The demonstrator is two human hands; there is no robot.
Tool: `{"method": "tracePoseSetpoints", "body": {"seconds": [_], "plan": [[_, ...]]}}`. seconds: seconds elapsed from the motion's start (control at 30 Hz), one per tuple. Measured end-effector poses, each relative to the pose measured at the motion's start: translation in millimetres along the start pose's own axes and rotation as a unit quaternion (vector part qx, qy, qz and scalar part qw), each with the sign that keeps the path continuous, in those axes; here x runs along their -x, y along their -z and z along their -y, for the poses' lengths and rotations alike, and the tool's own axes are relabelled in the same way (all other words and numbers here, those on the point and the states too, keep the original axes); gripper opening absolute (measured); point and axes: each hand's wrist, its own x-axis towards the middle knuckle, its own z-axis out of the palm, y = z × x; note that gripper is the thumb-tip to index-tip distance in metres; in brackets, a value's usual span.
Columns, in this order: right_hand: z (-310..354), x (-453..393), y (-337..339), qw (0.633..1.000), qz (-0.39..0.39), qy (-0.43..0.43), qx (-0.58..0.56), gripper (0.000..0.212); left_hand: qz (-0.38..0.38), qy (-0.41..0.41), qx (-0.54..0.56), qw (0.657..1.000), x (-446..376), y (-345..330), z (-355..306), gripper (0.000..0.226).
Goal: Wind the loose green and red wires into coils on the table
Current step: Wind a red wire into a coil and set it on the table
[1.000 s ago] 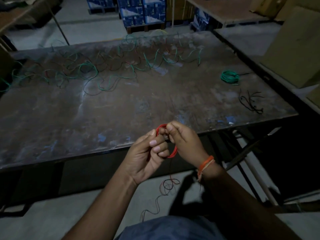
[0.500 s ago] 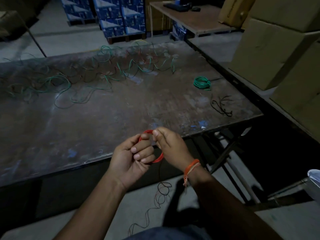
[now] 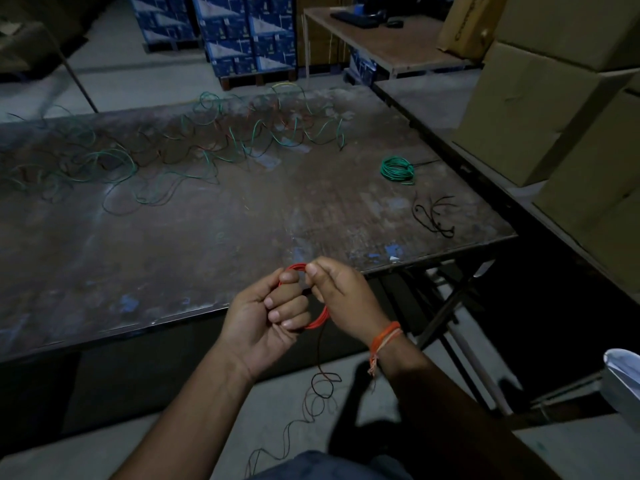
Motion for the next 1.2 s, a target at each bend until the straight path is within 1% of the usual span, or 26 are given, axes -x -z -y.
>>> {"method": "tracePoseSetpoints", "body": {"seconds": [0.17,0.23,0.3,0.33,0.4,0.47,0.53,0.57,0.6,0.67,0.73,0.83,0.93,1.07,1.13,1.2], "plan": [[-10.1,9.5,11.3,0.993,0.024,-0.047,-0.108,0.038,-0.030,-0.020,0.002,0.999,-2.1,-4.4,6.0,0.033],[-19.4,13.4,17.0,0.982,0.033,-0.071,-0.171,0.028,-0.031,-0.039,0.015,0.999,-2.5,-3.6,1.9,0.032],[-35.3,19.3,24.0,0.972,0.040,-0.090,-0.216,0.013,-0.010,-0.057,0.037,0.998,-1.5,0.4,-5.6,0.031],[-45.2,23.5,27.7,0.973,0.041,-0.095,-0.207,0.010,0.005,-0.065,0.050,0.997,-0.3,2.4,-10.3,0.030],[-65.3,34.4,32.0,0.979,0.030,-0.106,-0.174,0.014,0.028,-0.086,0.074,0.993,2.5,7.4,-19.9,0.030],[-78.9,45.6,31.7,0.978,-0.016,-0.137,-0.160,0.016,0.044,-0.108,0.091,0.989,4.8,11.7,-29.7,0.031],[-82.7,54.2,30.0,0.981,-0.056,-0.152,-0.107,0.012,0.031,-0.133,0.079,0.987,5.7,13.7,-35.7,0.034],[-79.2,57.1,29.1,0.985,-0.049,-0.144,-0.075,0.009,0.012,-0.150,0.064,0.987,6.1,14.1,-36.7,0.038],[-73.0,58.8,28.1,0.990,-0.023,-0.131,-0.051,0.008,-0.006,-0.167,0.050,0.985,6.0,13.9,-37.1,0.042],[-51.0,60.2,26.6,0.994,0.050,-0.093,-0.018,0.009,-0.030,-0.192,0.028,0.980,6.4,11.8,-36.5,0.048],[-25.1,58.2,25.8,0.994,0.091,-0.033,0.044,0.015,-0.053,-0.212,-0.003,0.976,7.3,10.8,-37.4,0.041],[13.6,52.2,22.9,0.989,0.091,0.063,0.094,0.017,-0.105,-0.248,-0.094,0.958,10.4,11.0,-36.6,0.028],[45.7,44.7,14.3,0.981,0.079,0.135,0.118,0.015,-0.149,-0.287,-0.221,0.920,17.0,12.7,-29.8,0.028],[81.8,29.1,3.2,0.959,0.086,0.228,0.148,0.019,-0.138,-0.273,-0.368,0.878,33.3,10.9,-25.4,0.027],[94.3,16.6,-1.9,0.949,0.092,0.252,0.167,0.021,-0.134,-0.266,-0.425,0.855,41.9,8.1,-26.2,0.032],[102.4,5.0,-7.8,0.940,0.091,0.265,0.193,0.020,-0.123,-0.264,-0.458,0.840,48.0,8.1,-28.8,0.039]]}}
